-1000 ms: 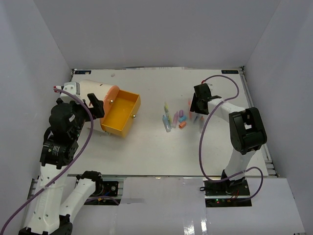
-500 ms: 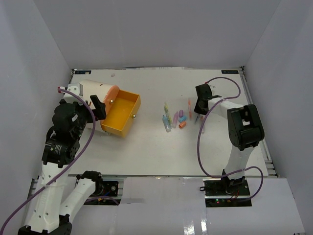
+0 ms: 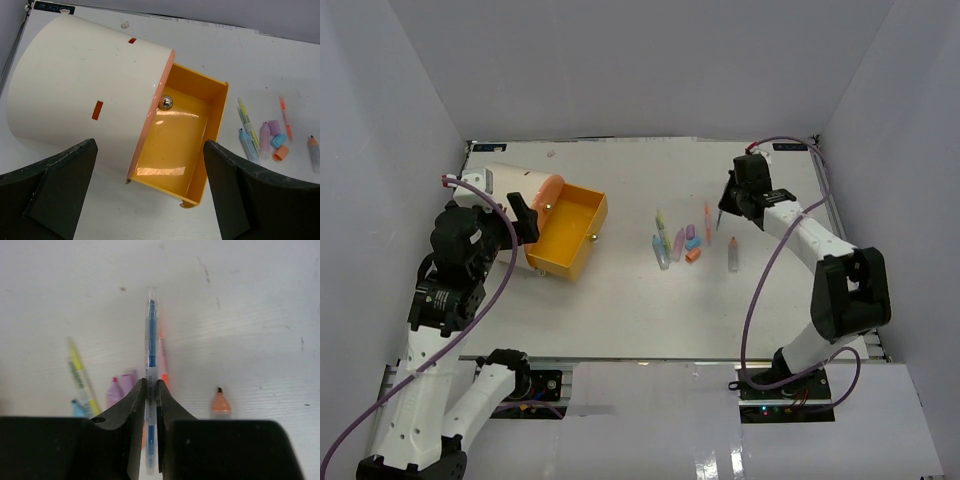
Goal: Sort the stationery into containers
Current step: Pick up the pen from the center of the board, then place the pen in the drawer.
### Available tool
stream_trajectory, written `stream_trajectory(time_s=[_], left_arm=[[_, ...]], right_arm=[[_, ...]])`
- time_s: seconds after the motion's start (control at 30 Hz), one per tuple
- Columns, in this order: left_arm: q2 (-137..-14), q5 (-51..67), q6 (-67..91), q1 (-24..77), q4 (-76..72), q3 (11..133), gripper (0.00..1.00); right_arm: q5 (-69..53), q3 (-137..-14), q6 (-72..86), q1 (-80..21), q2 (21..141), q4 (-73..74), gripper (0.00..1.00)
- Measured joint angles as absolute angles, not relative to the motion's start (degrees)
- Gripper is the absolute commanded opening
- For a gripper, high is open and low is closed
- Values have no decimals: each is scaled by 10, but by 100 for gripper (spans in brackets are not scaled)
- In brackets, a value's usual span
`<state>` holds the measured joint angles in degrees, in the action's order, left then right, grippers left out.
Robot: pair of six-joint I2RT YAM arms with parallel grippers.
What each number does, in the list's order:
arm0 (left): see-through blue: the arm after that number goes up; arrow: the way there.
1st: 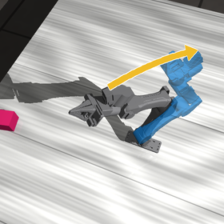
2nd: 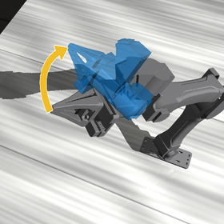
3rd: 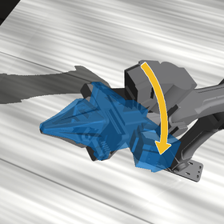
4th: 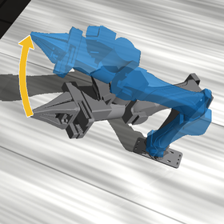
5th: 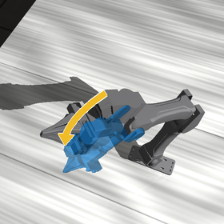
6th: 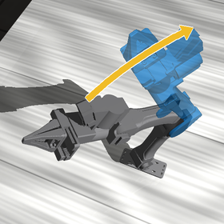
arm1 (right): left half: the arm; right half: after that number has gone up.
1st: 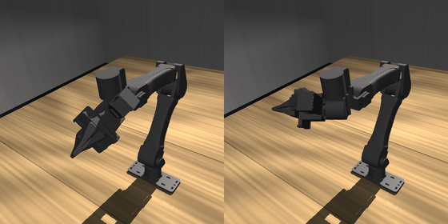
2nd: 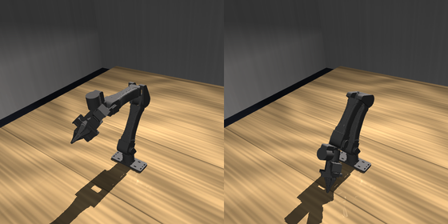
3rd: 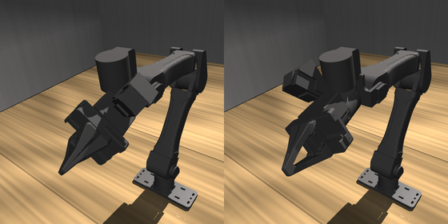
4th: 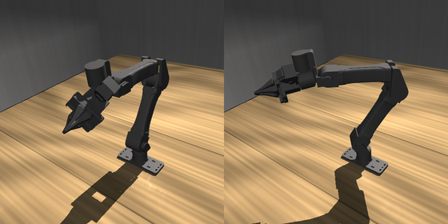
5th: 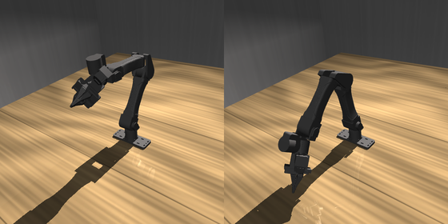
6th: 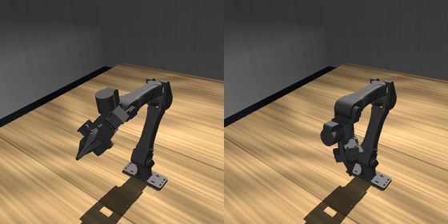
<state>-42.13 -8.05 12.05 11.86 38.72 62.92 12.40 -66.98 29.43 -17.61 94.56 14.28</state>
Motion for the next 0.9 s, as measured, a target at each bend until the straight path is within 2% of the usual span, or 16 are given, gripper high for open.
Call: stream_trajectory(time_s=[0.17,0.3,0.53,0.77,0.9], left_arm=[[-429,-80,121,119,387,629,98],[-430,-80,122,119,387,629,98],[-424,-79,126,119,386,625,98],[-419,-79,128,119,386,624,98],[-418,-79,128,119,386,623,98]], right_arm=[[84,-670,318,-238,848,103,8],[57,-677,360,-324,839,66,8],[42,-760,439,-453,916,-12,9],[60,-848,493,-524,1001,-70,13],[60,-866,517,-535,1038,-85,21]])
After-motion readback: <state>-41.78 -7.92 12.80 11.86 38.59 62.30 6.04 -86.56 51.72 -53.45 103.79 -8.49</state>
